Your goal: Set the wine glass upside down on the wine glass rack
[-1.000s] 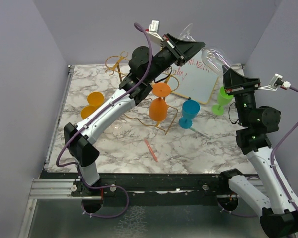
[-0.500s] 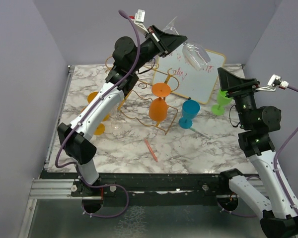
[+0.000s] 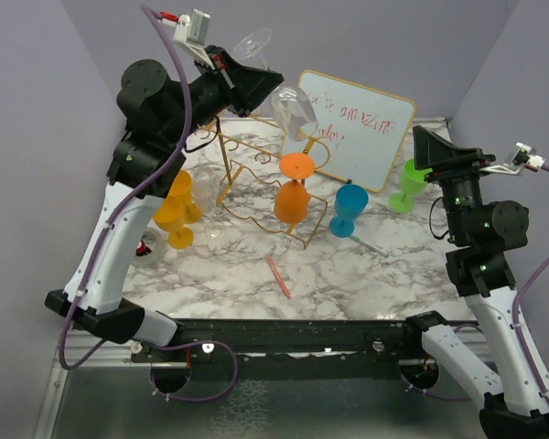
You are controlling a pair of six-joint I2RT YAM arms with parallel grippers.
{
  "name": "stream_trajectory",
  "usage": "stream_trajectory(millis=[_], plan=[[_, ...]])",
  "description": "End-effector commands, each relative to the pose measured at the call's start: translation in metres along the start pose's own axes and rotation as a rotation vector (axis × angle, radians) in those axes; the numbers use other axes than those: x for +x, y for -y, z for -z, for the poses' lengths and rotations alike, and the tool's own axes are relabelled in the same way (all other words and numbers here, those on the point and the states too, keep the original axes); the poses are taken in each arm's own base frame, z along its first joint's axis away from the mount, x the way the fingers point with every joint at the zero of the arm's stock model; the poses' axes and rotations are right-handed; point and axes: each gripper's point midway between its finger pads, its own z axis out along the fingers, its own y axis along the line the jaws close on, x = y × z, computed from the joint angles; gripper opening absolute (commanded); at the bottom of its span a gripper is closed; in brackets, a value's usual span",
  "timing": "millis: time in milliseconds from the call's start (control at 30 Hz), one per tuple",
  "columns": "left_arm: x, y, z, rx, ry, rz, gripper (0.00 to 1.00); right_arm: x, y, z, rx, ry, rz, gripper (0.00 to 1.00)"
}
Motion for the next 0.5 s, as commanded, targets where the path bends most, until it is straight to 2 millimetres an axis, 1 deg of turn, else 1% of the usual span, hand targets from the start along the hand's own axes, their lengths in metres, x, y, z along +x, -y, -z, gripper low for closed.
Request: stream_trajectory(millis=[0, 33, 167, 267, 367, 467], plan=[[0.011, -0.016, 0.04, -0.123, -0.105, -0.173, 0.0, -0.004, 0.005, 0.0, 0.037, 0.007, 0.038, 0.63], [0.016, -0.021, 0.047, -0.152, -0.126, -0.19, 0.0, -0.003, 0.007, 0.0, 0.042, 0.0, 0.042, 0.62], [0.044, -0.047, 0.074, -0.269, -0.227, -0.241, 0.0, 0.008, 0.015, -0.002, 0.064, -0.03, 0.051, 0.62], [0.073, -0.072, 0.091, -0.347, -0.297, -0.271, 0.0, 0.018, 0.024, -0.004, 0.091, -0.057, 0.056, 0.63], [0.102, -0.094, 0.103, -0.392, -0.37, -0.291, 0.0, 0.026, 0.03, -0.004, 0.11, -0.082, 0.056, 0.62], [0.122, -0.104, 0.109, -0.391, -0.426, -0.309, 0.0, 0.03, 0.034, -0.003, 0.124, -0.094, 0.058, 0.63]])
